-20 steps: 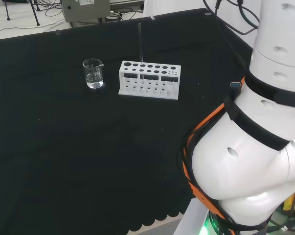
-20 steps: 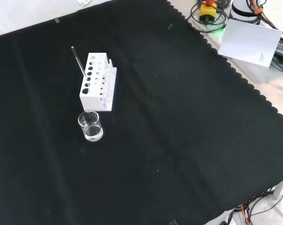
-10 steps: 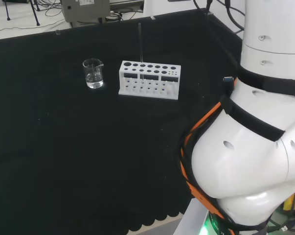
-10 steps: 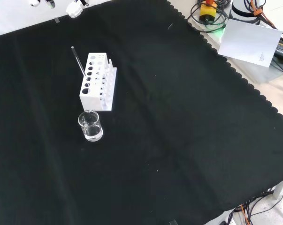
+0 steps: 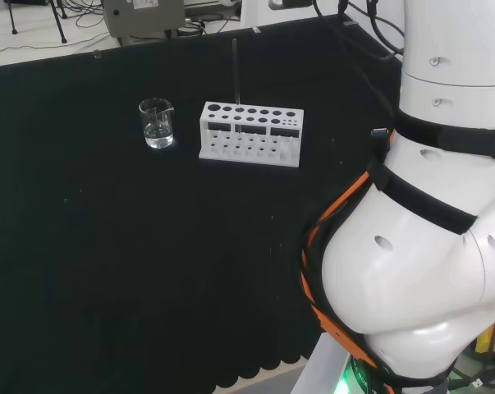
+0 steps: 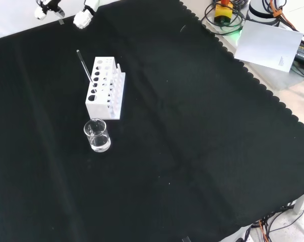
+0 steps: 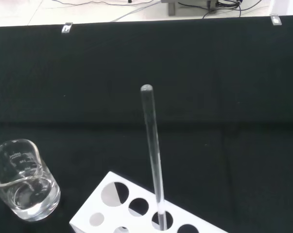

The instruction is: Take the glass rod from the white test tube rack.

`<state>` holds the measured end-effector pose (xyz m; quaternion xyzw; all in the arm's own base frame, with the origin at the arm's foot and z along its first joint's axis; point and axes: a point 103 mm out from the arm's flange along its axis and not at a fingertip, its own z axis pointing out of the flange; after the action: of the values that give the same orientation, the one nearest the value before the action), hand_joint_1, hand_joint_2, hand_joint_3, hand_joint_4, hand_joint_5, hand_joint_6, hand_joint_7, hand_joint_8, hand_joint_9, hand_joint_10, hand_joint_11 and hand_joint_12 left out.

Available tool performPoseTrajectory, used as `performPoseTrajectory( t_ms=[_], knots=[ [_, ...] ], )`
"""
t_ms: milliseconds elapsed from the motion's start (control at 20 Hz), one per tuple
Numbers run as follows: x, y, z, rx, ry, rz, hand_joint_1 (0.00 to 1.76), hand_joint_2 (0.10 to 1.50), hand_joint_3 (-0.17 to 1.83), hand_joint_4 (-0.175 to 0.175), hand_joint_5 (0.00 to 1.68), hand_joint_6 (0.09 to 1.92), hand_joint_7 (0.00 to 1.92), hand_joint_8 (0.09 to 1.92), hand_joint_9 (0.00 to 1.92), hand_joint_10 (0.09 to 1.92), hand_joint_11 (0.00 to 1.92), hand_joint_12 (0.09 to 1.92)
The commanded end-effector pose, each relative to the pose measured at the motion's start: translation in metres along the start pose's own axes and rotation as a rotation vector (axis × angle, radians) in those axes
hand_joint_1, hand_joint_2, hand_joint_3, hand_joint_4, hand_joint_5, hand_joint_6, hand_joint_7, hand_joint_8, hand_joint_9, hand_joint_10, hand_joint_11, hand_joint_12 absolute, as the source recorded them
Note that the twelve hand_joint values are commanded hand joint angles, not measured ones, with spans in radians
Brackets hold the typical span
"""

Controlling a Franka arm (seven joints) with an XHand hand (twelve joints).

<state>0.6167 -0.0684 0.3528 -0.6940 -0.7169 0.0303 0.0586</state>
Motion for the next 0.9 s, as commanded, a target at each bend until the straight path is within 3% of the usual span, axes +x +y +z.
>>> performPoseTrajectory(
  t_ms=[50, 450, 750, 900],
  knots=[
    [0.005, 0.004, 0.009, 0.016, -0.003, -0.016, 0.53, 0.92, 0.41, -0.170, 0.31, 0.09, 0.57, 0.96, 0.81, 1.12, 0.56, 1.35],
    [0.003, 0.010, 0.023, 0.032, 0.008, -0.020, 0.52, 0.93, 0.40, -0.175, 0.51, 0.16, 0.71, 1.07, 0.87, 1.13, 0.66, 1.32],
    [0.004, 0.008, 0.035, 0.034, -0.008, -0.030, 0.52, 0.95, 0.38, -0.175, 0.41, 0.69, 0.75, 1.11, 0.93, 1.15, 0.79, 1.30],
    [0.005, 0.007, 0.040, 0.041, -0.007, -0.033, 0.52, 0.95, 0.39, -0.175, 0.39, 0.84, 0.78, 1.13, 0.97, 1.15, 0.84, 1.30]
  ],
)
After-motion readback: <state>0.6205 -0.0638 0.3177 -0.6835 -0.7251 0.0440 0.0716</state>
